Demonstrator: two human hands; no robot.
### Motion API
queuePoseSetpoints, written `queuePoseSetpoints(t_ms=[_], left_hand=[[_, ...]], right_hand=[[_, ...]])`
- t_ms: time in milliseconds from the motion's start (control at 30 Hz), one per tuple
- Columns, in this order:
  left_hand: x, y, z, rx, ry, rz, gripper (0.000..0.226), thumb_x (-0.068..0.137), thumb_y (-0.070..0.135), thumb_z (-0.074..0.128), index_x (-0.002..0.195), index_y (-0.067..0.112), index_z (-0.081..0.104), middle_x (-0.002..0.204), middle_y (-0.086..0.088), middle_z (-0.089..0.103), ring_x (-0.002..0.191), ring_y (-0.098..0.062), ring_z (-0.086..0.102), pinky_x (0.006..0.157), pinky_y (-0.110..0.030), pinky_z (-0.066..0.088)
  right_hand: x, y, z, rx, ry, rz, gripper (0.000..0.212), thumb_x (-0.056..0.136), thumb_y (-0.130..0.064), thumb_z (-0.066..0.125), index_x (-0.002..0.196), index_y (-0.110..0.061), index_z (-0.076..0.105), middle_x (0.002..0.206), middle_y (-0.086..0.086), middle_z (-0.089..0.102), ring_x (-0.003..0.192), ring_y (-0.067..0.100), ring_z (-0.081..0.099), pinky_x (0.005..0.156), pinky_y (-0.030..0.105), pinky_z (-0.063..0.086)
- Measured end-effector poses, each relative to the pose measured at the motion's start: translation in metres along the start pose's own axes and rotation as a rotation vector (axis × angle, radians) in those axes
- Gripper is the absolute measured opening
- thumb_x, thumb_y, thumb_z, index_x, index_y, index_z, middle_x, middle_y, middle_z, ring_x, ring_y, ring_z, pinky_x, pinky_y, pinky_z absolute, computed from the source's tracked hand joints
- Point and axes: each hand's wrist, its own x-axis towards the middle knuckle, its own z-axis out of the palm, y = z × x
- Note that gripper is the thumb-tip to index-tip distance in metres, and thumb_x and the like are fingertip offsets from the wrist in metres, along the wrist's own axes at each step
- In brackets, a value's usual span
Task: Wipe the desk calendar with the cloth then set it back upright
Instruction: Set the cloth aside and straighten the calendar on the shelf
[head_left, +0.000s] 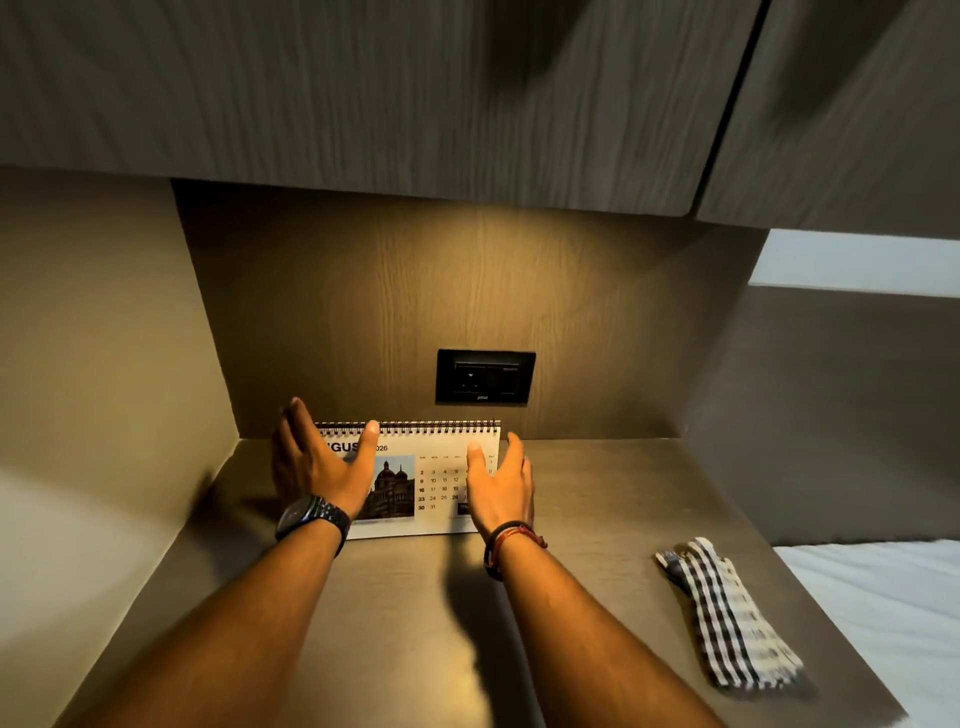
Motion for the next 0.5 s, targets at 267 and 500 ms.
queuePoseSetpoints(t_ms=[267, 500], left_hand=[[-0.036, 0.039, -0.042, 0.362, -0.004, 0.516, 0.098, 0.070, 0.071, 0.045, 0.147, 0.026, 0.004, 0.158, -0.008, 0.008, 0.143, -0.028, 0.003, 0.111, -0.052, 0.014], [-0.116, 0.099, -0.099, 0.328, 0.035, 0.585, 0.095, 0.072, 0.070, 0.045, 0.147, 0.025, 0.008, 0.157, -0.006, 0.011, 0.142, -0.029, 0.009, 0.111, -0.054, 0.015]], right_hand=[[-0.024, -0.016, -0.056, -0.321, 0.064, -0.264, 0.075, 0.086, -0.055, 0.045, 0.148, -0.024, 0.016, 0.159, 0.009, 0.021, 0.146, 0.027, 0.019, 0.115, 0.048, 0.027], [-0.099, -0.058, -0.148, -0.213, 0.142, -0.525, 0.061, 0.086, -0.052, 0.049, 0.138, -0.022, 0.038, 0.142, 0.008, 0.045, 0.130, 0.025, 0.041, 0.102, 0.042, 0.041]])
